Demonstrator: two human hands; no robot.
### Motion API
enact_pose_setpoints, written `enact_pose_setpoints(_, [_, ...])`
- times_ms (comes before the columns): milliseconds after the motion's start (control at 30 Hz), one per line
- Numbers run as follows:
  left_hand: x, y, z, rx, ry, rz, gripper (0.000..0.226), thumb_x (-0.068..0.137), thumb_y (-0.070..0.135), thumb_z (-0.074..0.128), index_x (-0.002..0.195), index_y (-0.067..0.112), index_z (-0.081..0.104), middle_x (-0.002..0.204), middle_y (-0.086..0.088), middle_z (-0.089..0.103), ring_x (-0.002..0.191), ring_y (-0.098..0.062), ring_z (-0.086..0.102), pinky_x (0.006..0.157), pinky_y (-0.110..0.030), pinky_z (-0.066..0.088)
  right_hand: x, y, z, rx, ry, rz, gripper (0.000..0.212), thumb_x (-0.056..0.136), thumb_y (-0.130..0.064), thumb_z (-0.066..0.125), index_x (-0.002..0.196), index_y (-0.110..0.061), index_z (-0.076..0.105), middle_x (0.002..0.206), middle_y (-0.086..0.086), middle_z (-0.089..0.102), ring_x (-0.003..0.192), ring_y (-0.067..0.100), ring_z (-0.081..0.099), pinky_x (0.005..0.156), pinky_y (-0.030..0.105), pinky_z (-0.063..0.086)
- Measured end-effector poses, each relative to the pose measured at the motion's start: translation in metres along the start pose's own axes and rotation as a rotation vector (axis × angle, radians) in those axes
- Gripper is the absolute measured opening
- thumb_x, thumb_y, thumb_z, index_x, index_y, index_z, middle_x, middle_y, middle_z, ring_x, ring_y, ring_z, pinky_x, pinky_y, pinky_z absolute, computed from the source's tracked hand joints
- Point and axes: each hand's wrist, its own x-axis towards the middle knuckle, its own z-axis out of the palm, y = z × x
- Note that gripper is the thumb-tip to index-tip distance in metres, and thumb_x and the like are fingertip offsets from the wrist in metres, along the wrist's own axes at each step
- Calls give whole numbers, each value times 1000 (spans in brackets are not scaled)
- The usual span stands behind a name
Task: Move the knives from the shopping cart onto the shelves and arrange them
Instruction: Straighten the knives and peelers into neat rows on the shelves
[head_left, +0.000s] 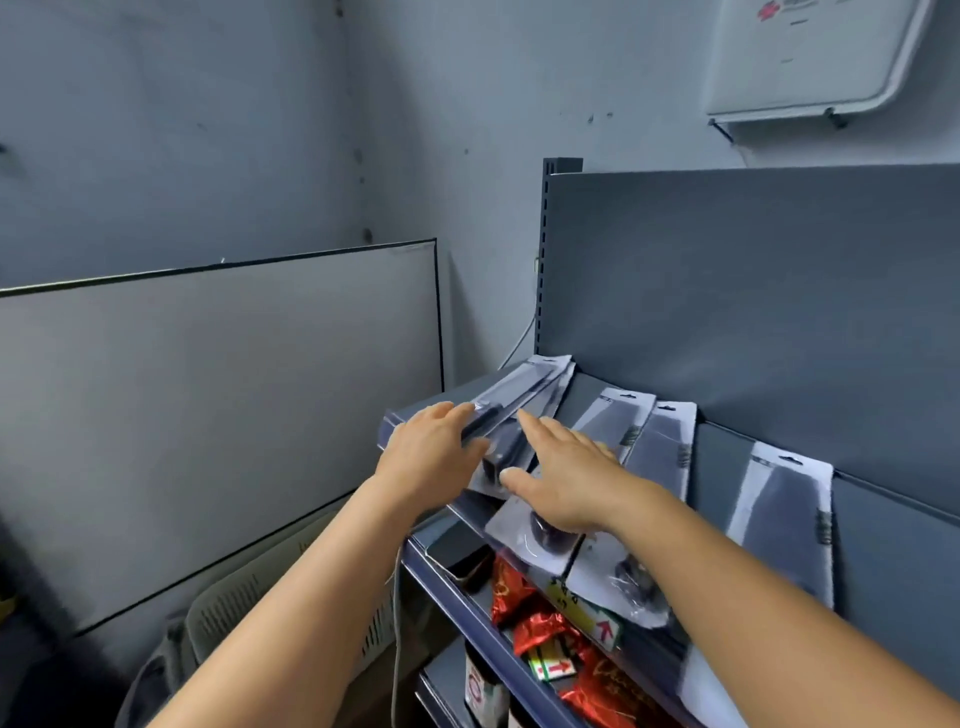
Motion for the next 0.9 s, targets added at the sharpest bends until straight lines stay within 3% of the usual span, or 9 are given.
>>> enact_pose_setpoints(133, [24, -24, 10, -39, -145, 69, 47, 97, 35, 42, 143, 26, 37, 141, 0, 45, 123, -23, 48, 99, -32, 40, 18, -9, 7, -21, -82, 48, 69, 97, -53, 32, 153, -28, 0, 161, -3, 3, 147, 23, 10, 118, 43, 10])
enact_pose_setpoints(233, [34, -37, 15, -44, -173, 159, 49, 97, 35, 40, 145, 28, 34, 141, -2, 46, 123, -24, 48, 100, -35, 40, 31, -20, 16, 27, -102, 146, 67, 94, -55, 34, 151, -28, 11, 158, 0, 17, 143, 27, 20, 114, 49, 22])
enact_pose_setpoints(333, [41, -46, 18, -41, -158, 235, 49, 97, 37, 39, 145, 27, 34, 139, -3, 49, 123, -26, 48, 102, -38, 39, 38, -38, 21, 30, -24, 260, 56, 95, -50, 39, 143, -24, 28, 147, 9, 31, 135, 31, 25, 108, 50, 31])
enact_pose_setpoints(433, [46, -53, 22, -61, -159, 274, 49, 97, 35, 39, 145, 27, 33, 138, -5, 50, 124, -29, 46, 103, -39, 37, 42, -59, 26, -8, 65, 364, 54, 98, -43, 41, 145, -18, 29, 146, 15, 31, 133, 33, 28, 105, 43, 32])
enact_pose_setpoints(600, [50, -57, 27, -51, -140, 256, 44, 96, 32, 35, 139, 38, 37, 124, -5, 52, 118, -29, 46, 97, -45, 35, 45, -80, 33, -31, 188, 495, 44, 99, -35, 43, 137, -14, 39, 131, 17, 38, 116, 36, 48, 88, 40, 44])
enact_pose_setpoints(767, [48, -64, 26, -122, -115, 235, 38, 94, 28, 34, 129, 35, 44, 113, -4, 53, 111, -28, 44, 89, -49, 43, 47, -89, 32, -33, 209, 559, 38, 99, -30, 45, 133, -14, 43, 125, 15, 39, 107, 35, 54, 74, 35, 39])
enact_pose_setpoints(900, [44, -67, 26, -57, -64, 250, 41, 94, 24, 36, 133, 31, 41, 118, -4, 52, 114, -27, 37, 87, -45, 38, 48, -96, 35, -33, 233, 621, 35, 98, -26, 45, 129, -11, 46, 123, 16, 40, 102, 34, 57, 69, 34, 38])
